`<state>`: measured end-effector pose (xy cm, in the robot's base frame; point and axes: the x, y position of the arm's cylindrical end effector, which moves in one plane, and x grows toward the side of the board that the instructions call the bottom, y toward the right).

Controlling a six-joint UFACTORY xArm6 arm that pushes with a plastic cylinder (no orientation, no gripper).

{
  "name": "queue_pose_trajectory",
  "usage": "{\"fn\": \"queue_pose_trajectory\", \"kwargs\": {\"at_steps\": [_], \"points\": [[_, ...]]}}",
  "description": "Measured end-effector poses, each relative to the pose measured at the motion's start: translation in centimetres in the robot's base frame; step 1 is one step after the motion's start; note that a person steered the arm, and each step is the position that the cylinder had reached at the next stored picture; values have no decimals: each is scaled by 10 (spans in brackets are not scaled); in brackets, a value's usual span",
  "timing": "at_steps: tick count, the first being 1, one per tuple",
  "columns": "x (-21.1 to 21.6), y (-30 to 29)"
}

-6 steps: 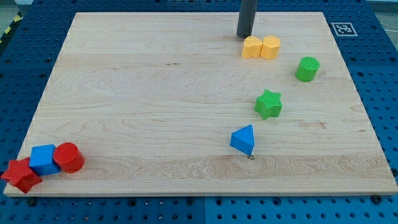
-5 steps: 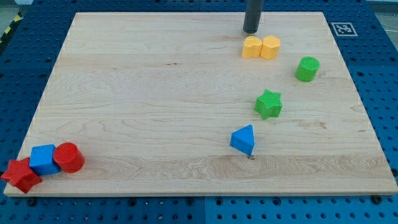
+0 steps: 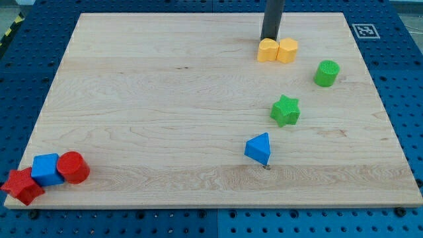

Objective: Push the yellow heart away from the yellow hexagon

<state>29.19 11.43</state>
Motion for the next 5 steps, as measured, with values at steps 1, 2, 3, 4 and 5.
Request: {"fn": "queue_pose_trajectory", "kwargs": {"at_steps": [1, 2, 3, 4, 5], "points": [[25, 0], [45, 0], [62, 0], [82, 0], [103, 0]]}}
